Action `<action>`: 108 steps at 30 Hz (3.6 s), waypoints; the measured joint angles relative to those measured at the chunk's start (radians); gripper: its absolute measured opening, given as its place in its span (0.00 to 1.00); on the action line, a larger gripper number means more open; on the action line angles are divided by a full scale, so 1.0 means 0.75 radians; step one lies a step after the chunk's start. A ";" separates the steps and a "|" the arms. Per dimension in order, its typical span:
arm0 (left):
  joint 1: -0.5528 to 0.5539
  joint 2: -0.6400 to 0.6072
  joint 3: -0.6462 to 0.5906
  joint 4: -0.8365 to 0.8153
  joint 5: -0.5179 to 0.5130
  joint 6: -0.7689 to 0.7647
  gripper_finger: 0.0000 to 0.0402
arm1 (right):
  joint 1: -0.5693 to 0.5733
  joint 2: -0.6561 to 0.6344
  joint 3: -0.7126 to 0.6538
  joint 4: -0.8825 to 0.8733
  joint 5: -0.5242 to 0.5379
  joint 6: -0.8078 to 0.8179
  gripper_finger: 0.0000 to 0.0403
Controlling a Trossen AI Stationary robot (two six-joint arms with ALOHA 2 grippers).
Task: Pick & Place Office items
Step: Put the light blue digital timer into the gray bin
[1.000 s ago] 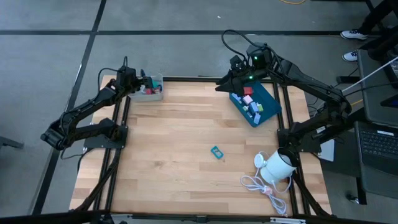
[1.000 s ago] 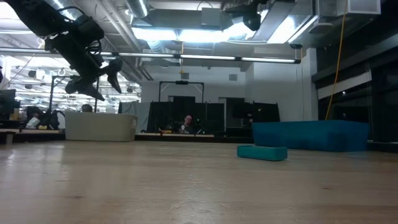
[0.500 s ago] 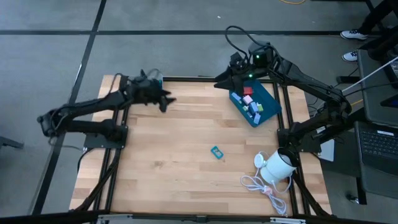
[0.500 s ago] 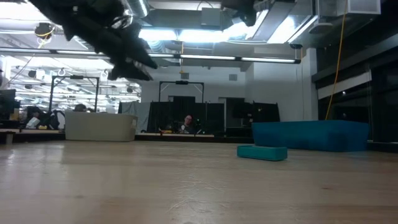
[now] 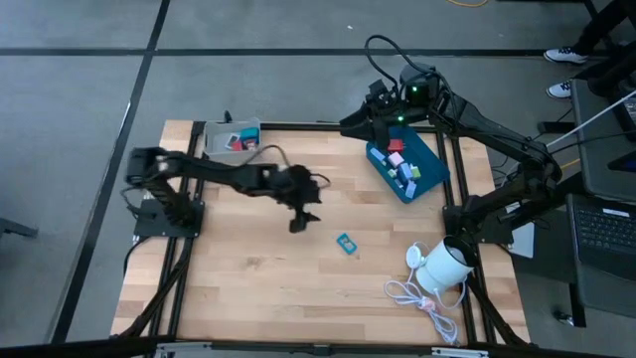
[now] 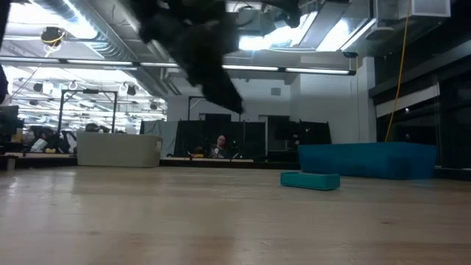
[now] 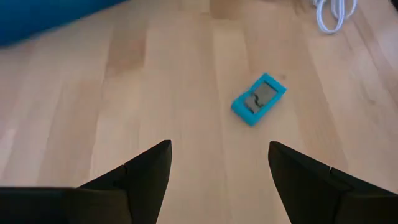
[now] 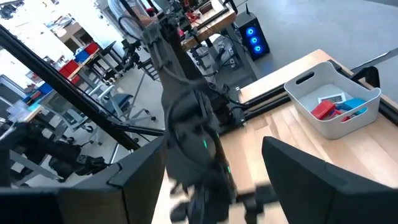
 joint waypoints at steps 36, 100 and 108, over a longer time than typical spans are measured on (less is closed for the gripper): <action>-0.082 0.719 0.654 -0.252 0.276 0.632 0.65 | -0.001 0.000 0.000 -0.014 -0.060 -0.029 0.67; 0.716 -0.108 -0.245 0.533 0.069 -0.384 0.37 | -0.005 0.001 0.000 0.041 -0.026 -0.031 0.67; 0.961 -0.534 -0.571 0.490 -0.095 -0.445 0.37 | -0.005 0.001 0.000 0.046 0.007 -0.001 0.67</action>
